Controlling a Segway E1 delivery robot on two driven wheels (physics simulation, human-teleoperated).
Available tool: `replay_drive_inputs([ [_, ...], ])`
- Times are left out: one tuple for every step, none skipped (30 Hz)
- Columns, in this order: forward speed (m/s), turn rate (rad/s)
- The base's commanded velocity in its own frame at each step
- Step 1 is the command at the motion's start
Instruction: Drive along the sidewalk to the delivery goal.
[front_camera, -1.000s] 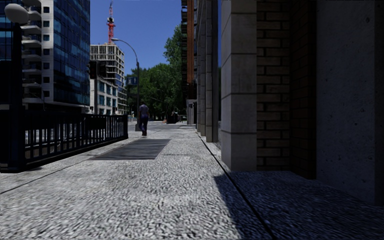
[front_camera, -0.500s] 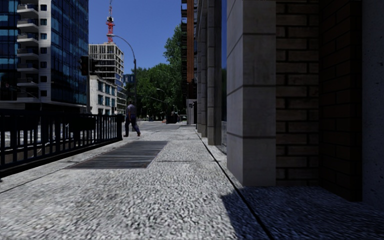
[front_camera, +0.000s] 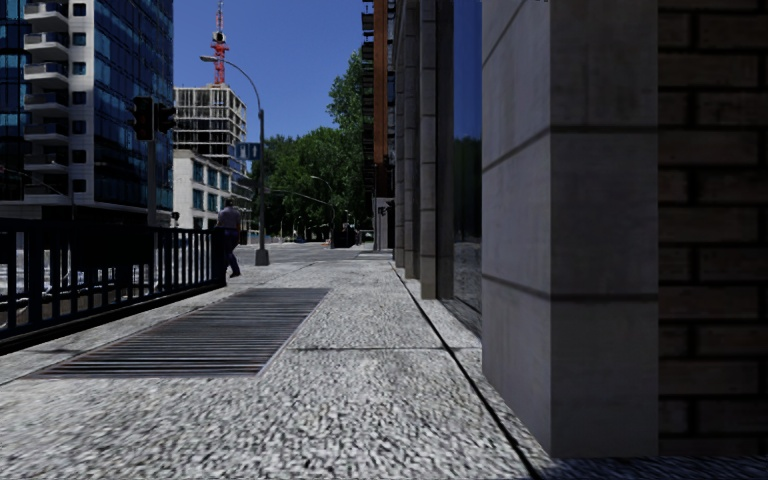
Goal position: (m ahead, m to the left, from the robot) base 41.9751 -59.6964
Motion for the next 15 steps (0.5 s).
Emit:
replay_drive_inputs([
  [2.00, 0.00],
  [2.00, 0.00],
  [2.00, 0.00],
  [2.00, 0.00],
  [2.00, 0.00],
  [2.00, 0.00],
  [2.00, 0.00],
  [2.00, 0.00],
  [2.00, 0.00],
  [2.00, 0.00],
  [2.00, 0.00],
  [2.00, 0.00],
  [2.00, 0.00],
  [2.00, 0.00],
  [2.00, 0.00],
])
